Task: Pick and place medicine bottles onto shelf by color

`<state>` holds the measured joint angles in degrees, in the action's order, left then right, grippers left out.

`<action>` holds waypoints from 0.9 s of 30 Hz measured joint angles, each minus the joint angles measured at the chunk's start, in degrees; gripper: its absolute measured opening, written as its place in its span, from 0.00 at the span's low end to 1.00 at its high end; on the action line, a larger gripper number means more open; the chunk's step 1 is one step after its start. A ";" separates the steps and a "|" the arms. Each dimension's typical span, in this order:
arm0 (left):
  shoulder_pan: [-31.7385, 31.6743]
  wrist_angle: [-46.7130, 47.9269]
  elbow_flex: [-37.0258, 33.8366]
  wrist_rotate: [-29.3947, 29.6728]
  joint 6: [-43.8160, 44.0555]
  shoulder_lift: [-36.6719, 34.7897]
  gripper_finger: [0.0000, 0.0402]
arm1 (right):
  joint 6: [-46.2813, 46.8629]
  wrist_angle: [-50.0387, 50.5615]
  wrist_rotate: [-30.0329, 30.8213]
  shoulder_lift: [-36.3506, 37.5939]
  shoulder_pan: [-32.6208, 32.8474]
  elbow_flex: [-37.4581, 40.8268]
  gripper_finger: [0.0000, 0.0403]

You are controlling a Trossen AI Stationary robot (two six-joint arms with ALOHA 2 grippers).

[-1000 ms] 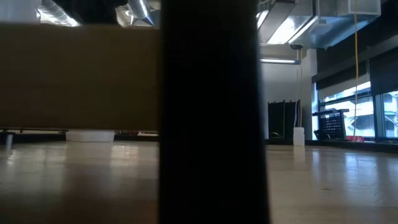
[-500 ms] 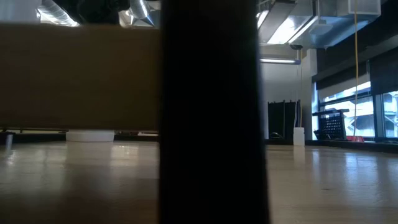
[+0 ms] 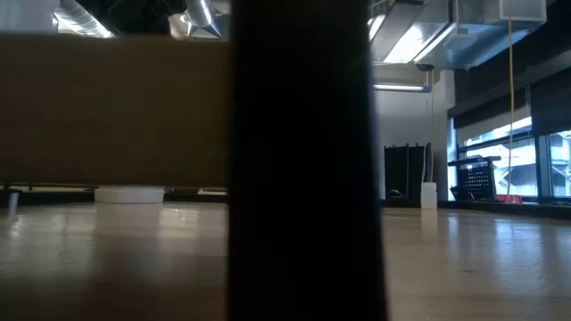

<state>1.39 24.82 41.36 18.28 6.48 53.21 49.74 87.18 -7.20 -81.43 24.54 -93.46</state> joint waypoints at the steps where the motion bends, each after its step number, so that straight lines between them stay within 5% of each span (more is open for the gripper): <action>1: 0.00 0.00 0.00 0.00 0.02 0.00 0.56 | 0.99 -0.68 -3.19 -0.31 1.01 1.16 0.54; 8: 0.00 -0.02 0.00 -2.39 0.02 0.00 0.56 | 7.79 -2.81 -15.31 -1.99 6.69 7.27 0.54; 17: 0.00 -0.11 0.00 -21.12 -8.57 0.00 0.56 | 8.37 -7.62 -7.48 -2.32 13.37 8.77 0.54; 27: 0.00 -0.10 0.00 -24.07 -8.53 0.00 0.56 | 7.08 -7.77 -7.24 -2.36 16.55 8.77 0.54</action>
<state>1.39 24.71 41.36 -5.79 -2.04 53.21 56.82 79.41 -14.44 -83.79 41.09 -84.68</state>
